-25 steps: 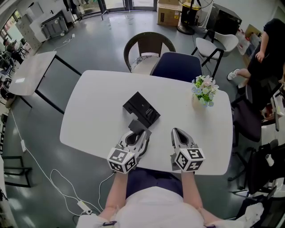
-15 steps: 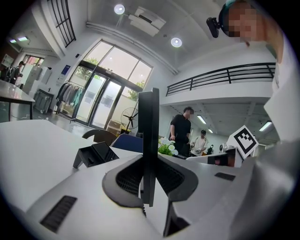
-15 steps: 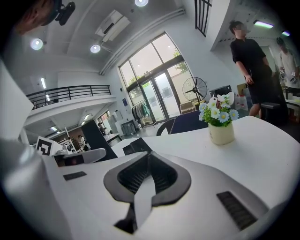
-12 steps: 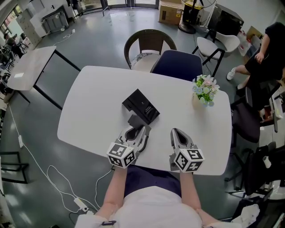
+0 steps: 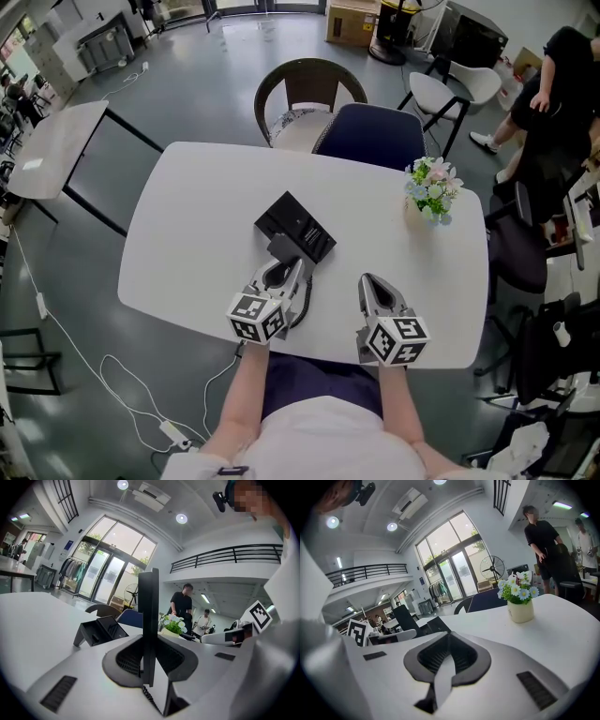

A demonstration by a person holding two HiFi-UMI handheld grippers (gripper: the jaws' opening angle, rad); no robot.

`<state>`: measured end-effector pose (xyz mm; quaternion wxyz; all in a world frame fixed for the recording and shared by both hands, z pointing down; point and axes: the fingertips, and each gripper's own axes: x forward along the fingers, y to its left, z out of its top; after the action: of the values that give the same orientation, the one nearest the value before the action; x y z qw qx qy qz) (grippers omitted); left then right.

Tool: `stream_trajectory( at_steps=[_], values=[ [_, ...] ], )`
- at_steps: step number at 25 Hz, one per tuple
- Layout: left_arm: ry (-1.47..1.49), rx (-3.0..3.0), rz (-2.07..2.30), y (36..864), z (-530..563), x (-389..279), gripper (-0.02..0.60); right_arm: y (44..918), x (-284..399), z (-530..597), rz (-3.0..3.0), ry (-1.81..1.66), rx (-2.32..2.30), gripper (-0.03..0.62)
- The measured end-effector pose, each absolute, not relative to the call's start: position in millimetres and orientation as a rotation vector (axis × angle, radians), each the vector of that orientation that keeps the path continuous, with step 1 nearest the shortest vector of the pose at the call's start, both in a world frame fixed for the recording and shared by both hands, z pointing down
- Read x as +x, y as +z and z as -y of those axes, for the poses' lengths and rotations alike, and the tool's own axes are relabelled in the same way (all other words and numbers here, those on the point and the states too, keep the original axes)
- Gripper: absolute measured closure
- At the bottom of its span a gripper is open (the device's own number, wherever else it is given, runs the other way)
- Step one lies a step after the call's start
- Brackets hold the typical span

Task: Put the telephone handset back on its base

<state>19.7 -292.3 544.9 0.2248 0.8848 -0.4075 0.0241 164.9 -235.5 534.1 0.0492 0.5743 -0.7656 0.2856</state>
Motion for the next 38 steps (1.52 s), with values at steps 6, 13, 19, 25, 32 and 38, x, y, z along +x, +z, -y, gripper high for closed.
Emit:
stream_trajectory(
  at_steps=[6,13,19,25,32,38],
  values=[
    [0.020,2.418,1.100,552,305,20,0.497,543,163,235,2.300,0.894,1.747,0.557],
    [0.001,2.364,1.081,561,316,16,0.497,552,156,239,2.282,0.916,1.731,0.557],
    [0.049,2.333,1.039,571,319,13,0.497,554,148,241,2.283,0.919,1.707,0.557],
    [0.110,2.265,0.968,586,321,11,0.495,557,146,242,2.280,0.920,1.696,0.557],
    [0.192,2.175,0.883,595,325,14,0.494,559,141,240,2.280,0.926,1.682,0.557],
    [0.195,2.044,0.826,604,332,11,0.494,561,146,237,2.269,0.938,1.694,0.557]
  ],
)
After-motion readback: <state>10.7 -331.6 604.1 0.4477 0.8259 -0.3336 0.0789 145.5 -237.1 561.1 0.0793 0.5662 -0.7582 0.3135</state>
